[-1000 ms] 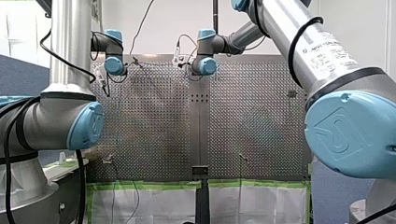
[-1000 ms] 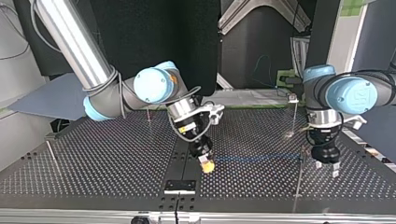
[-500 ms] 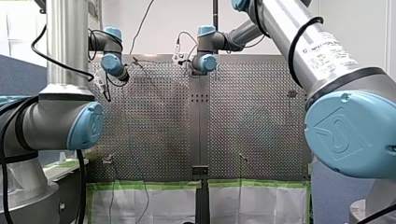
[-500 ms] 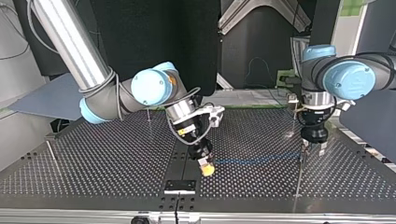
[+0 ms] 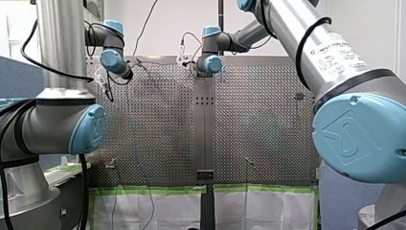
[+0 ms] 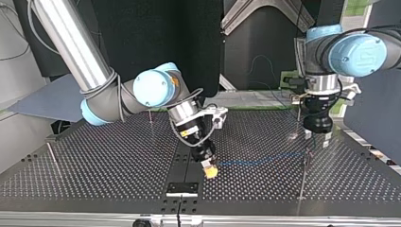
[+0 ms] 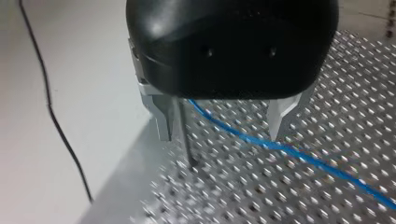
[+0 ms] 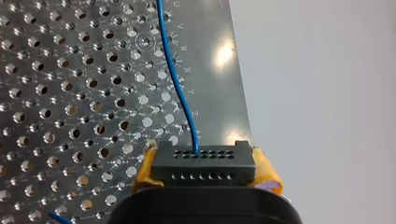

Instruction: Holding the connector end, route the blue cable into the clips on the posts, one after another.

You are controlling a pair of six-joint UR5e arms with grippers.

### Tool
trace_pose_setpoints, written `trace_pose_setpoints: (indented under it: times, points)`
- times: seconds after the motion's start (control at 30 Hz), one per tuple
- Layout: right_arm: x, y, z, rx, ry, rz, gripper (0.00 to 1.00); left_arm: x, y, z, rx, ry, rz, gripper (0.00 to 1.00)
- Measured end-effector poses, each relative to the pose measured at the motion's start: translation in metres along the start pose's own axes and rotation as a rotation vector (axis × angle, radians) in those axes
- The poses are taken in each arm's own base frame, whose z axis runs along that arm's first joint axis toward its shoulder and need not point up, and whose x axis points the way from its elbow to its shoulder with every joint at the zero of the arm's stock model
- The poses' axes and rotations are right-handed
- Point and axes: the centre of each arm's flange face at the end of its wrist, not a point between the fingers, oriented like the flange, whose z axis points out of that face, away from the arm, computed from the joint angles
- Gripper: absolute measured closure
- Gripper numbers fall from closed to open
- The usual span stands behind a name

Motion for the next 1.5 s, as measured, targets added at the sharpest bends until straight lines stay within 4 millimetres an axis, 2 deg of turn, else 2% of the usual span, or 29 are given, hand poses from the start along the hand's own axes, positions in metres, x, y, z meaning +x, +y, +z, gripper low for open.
trace_pose_setpoints:
  times: [0.23, 0.67, 1.03, 1.27, 1.5]
  points:
    - [0.0, -0.001, 0.0, 0.0, -0.003, 0.0, 1.0, -0.02, -0.016, -0.018, 0.027, -0.042, 0.028, 0.0]
    - [0.001, 0.002, 0.0, -0.004, -0.003, 0.0, 1.0, -0.012, -0.021, -0.036, -0.03, 0.028, 0.161, 0.0]
    - [0.0, 0.004, 0.0, -0.007, -0.006, 0.002, 1.0, -0.02, -0.035, -0.047, 0.01, 0.006, 0.277, 0.0]
    - [-0.001, 0.004, -0.001, -0.012, -0.017, 0.005, 1.0, -0.021, -0.039, -0.049, 0.039, 0.007, 0.352, 0.0]
    - [-0.002, 0.004, -0.002, -0.018, -0.022, 0.006, 1.0, -0.011, -0.041, -0.042, 0.079, 0.024, 0.388, 0.0]
